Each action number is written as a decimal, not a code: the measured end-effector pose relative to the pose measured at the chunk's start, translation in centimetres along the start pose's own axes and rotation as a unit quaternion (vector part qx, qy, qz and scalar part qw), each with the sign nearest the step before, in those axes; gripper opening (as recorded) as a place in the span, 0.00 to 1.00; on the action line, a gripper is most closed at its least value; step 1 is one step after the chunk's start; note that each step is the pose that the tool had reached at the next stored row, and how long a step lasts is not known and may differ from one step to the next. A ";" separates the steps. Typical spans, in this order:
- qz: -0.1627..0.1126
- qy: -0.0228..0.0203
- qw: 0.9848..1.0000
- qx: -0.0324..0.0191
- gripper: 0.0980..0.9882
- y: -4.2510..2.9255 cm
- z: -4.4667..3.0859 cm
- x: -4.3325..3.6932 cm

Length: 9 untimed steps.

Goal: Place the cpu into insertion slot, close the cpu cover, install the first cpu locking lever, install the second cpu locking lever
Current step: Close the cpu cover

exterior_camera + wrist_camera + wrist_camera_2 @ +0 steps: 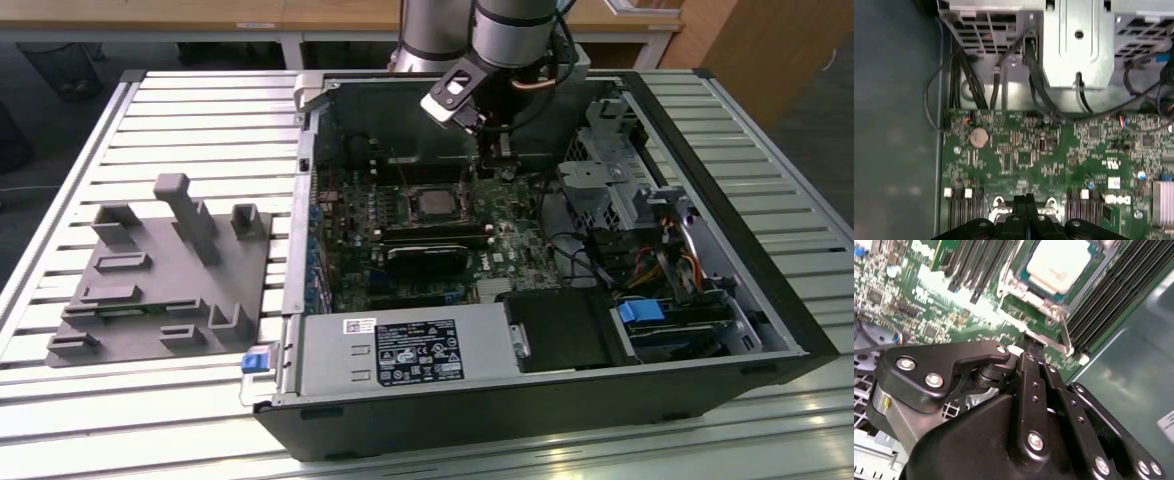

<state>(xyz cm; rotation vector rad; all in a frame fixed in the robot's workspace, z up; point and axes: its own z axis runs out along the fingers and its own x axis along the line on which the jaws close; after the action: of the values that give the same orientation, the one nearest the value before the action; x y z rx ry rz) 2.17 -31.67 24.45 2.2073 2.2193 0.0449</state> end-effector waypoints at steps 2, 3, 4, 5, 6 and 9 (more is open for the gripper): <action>0.000 0.000 1.000 0.000 0.01 -0.43 0.05 0.00; 0.000 0.000 1.000 0.000 0.01 -0.63 0.09 0.00; 0.000 0.000 1.000 0.000 0.01 -0.86 0.13 0.00; 0.000 0.000 1.000 0.000 0.01 -1.07 0.16 0.00; 0.000 0.000 1.000 0.000 0.01 -1.29 0.20 0.00; 0.000 0.000 1.000 0.000 0.01 -1.80 0.31 0.01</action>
<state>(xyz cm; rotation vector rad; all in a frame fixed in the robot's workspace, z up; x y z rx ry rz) 0.38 -31.67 24.09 2.2073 2.2192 0.0447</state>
